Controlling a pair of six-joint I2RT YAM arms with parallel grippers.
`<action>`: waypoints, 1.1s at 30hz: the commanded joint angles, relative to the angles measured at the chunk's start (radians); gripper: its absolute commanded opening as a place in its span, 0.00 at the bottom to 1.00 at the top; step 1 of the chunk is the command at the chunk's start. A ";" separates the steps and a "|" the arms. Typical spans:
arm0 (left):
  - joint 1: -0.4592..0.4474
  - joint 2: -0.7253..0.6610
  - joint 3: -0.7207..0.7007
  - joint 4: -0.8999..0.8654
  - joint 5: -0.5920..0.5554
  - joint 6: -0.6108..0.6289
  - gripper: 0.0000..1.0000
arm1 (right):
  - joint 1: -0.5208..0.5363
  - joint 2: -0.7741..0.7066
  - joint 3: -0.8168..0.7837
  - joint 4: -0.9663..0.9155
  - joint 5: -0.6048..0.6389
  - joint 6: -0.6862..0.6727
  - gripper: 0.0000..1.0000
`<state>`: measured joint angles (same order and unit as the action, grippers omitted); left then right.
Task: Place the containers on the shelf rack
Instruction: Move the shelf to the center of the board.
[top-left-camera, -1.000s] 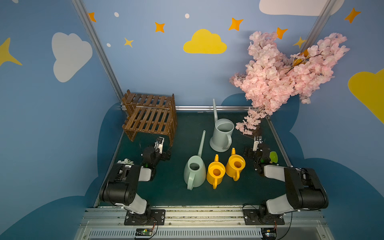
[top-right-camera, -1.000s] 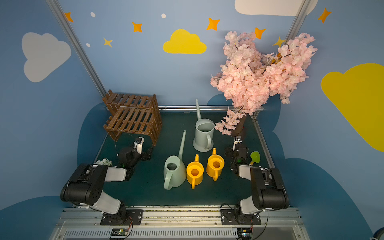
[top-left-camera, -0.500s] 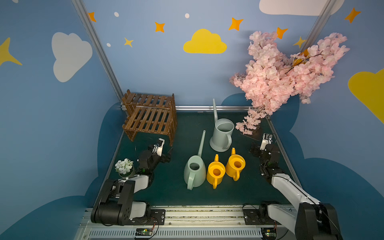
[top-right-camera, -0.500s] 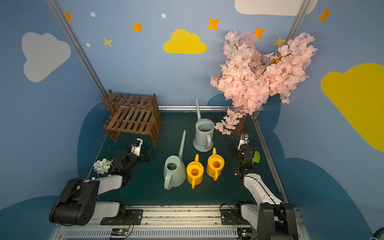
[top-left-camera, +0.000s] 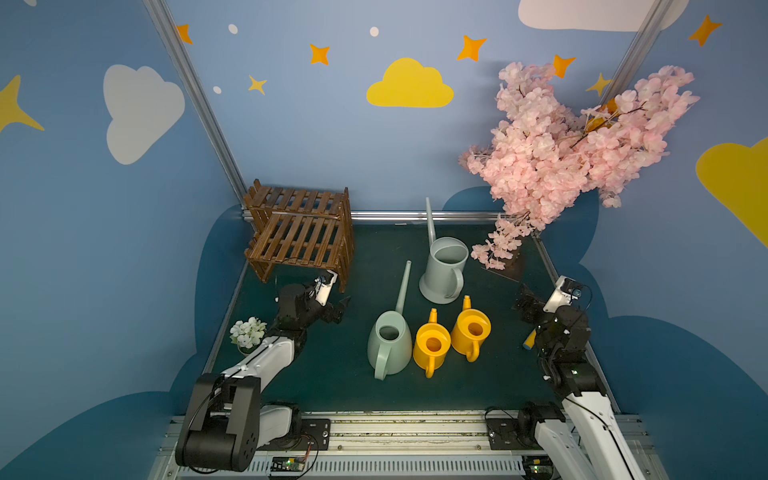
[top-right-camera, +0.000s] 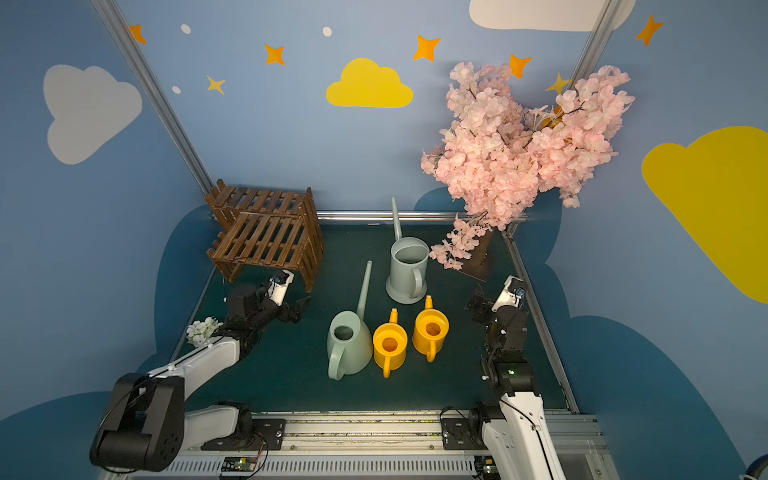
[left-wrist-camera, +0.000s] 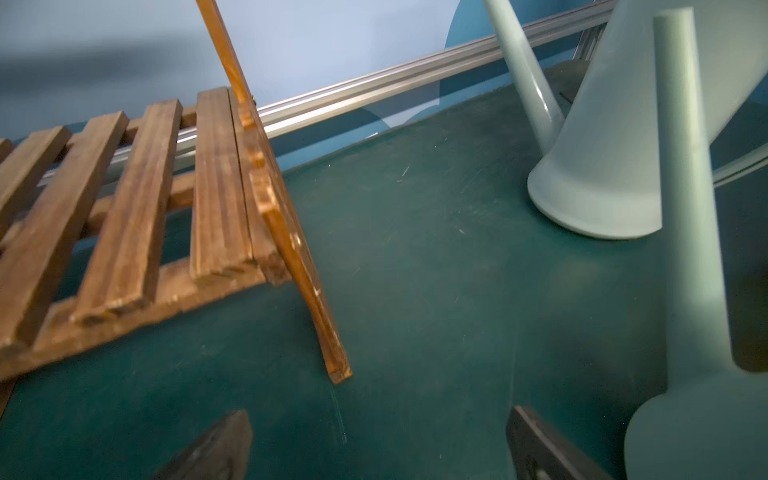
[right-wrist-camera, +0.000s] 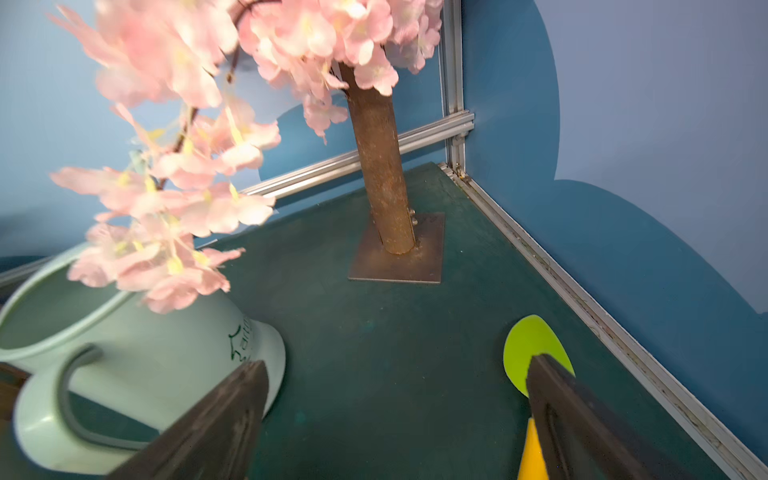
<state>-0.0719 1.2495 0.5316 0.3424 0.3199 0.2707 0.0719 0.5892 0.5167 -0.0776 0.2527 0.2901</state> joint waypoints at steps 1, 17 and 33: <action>0.004 -0.022 0.144 -0.372 0.098 0.086 1.00 | 0.004 0.004 0.116 -0.119 -0.055 0.042 0.98; 0.204 0.008 0.746 -1.304 -0.038 0.186 1.00 | 0.602 0.499 0.794 -0.453 0.167 -0.020 0.82; 0.558 0.573 1.383 -1.381 -0.014 0.164 0.89 | 0.961 1.594 1.832 -0.607 0.082 0.016 0.89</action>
<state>0.4702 1.8080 1.8858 -1.0420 0.3187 0.4305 1.0279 2.1407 2.2410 -0.6212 0.3515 0.2794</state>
